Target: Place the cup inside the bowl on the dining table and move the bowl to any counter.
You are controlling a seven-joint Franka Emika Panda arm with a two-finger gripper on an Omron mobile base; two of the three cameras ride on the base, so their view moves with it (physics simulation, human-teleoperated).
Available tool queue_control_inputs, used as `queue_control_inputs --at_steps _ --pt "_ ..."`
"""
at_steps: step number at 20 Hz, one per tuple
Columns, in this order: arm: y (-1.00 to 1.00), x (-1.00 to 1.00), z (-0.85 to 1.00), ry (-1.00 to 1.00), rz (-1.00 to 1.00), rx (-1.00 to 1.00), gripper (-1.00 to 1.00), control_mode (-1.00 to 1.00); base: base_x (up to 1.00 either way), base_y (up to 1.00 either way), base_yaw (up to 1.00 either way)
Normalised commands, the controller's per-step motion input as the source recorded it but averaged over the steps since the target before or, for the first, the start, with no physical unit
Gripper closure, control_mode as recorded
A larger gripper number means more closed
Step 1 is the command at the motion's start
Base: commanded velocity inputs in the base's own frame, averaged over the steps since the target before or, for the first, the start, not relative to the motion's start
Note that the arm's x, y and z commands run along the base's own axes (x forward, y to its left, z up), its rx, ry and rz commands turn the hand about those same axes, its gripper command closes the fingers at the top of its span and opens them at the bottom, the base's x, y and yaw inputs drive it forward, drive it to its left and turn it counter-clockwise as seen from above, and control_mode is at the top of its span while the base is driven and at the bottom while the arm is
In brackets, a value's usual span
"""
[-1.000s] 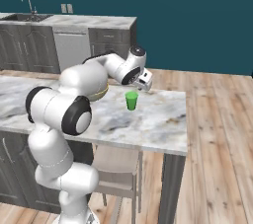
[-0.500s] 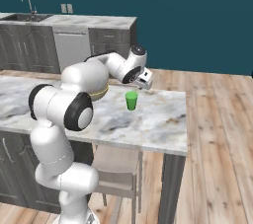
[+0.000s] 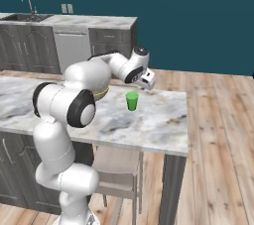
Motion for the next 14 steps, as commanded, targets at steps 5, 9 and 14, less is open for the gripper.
queue_control_inputs --at_steps 5,9,14 --pt "-0.01 0.02 -0.19 0.0 0.0 0.0 -1.0 -1.0 0.0 0.0 0.0" --pt "0.0 0.21 -0.16 0.0 0.0 0.0 -1.0 -1.0 0.0 0.0 0.0" --pt "0.0 0.37 -0.11 0.0 0.0 0.0 -1.0 -1.0 0.0 0.0 0.0"
